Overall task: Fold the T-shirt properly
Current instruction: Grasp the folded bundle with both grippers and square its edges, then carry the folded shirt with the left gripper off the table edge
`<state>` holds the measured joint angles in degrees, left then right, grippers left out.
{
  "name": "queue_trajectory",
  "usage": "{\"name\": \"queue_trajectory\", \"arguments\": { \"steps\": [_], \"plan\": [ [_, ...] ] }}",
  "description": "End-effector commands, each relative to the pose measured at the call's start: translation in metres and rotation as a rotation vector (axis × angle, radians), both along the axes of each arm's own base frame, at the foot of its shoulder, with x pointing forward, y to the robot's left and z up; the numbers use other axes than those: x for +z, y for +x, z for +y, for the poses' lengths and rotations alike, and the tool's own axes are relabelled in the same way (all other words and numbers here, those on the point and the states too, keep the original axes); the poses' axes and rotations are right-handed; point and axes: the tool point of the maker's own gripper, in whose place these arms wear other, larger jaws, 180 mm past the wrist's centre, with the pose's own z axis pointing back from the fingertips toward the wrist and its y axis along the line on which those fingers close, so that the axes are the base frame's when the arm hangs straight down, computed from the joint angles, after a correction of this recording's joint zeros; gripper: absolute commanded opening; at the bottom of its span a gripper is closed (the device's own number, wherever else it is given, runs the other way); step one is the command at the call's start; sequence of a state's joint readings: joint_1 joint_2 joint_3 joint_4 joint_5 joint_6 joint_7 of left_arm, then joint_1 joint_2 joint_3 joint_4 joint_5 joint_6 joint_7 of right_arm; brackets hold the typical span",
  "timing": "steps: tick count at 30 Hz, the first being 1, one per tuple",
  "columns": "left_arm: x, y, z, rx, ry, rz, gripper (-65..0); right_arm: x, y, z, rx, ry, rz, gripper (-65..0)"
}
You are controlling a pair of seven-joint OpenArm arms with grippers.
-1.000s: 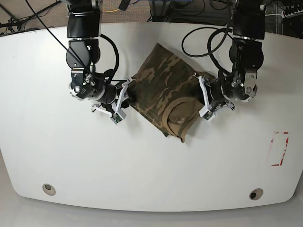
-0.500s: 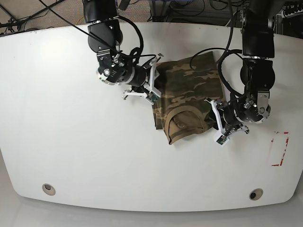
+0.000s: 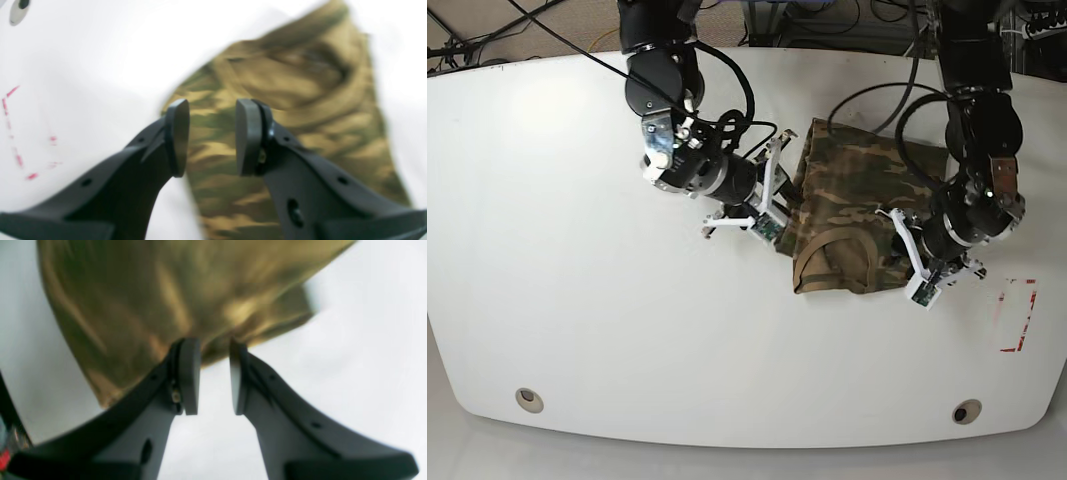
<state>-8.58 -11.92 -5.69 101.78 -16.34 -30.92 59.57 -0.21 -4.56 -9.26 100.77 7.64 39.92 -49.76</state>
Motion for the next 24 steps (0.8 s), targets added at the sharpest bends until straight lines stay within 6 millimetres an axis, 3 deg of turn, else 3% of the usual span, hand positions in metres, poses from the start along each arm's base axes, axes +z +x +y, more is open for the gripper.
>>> {"name": "queue_trajectory", "arguments": {
  "steps": [1,6,9,11,14,17,20,24],
  "plan": [
    [0.015,0.003,-0.02,0.051,-0.11,-0.051,-39.0,0.017,0.013,-0.024,-0.045,0.04,-0.044,-51.2],
    [0.0,-0.008,-0.03,0.196,-0.264,-0.055,-22.1,0.019,0.025,-0.068,-0.116,0.083,-0.016,-51.0],
    [-0.02,-0.017,-0.044,0.225,-0.307,-0.038,-19.4,0.017,0.024,-0.083,-0.129,0.093,-0.001,-51.0],
    [-0.033,-0.024,-0.04,0.254,-0.277,-0.031,-19.3,0.011,0.017,-0.092,-0.143,0.101,0.023,-51.0],
    [-0.074,-0.036,-0.044,0.278,-0.237,0.045,-19.2,0.013,0.018,-0.109,-0.192,0.138,0.033,-51.0],
    [-0.106,-0.044,-0.037,0.296,-0.208,0.097,-19.3,0.017,0.016,-0.114,-0.206,0.157,0.026,-51.0],
    [-0.13,-0.051,-0.003,0.322,-0.133,0.146,-19.6,0.025,0.007,-0.121,-0.209,0.141,-0.004,-51.0],
    [-0.124,-0.051,0.063,0.444,-0.076,0.124,-19.6,0.036,-0.001,-0.123,-0.204,0.128,-0.039,-51.0]
  ]
}}
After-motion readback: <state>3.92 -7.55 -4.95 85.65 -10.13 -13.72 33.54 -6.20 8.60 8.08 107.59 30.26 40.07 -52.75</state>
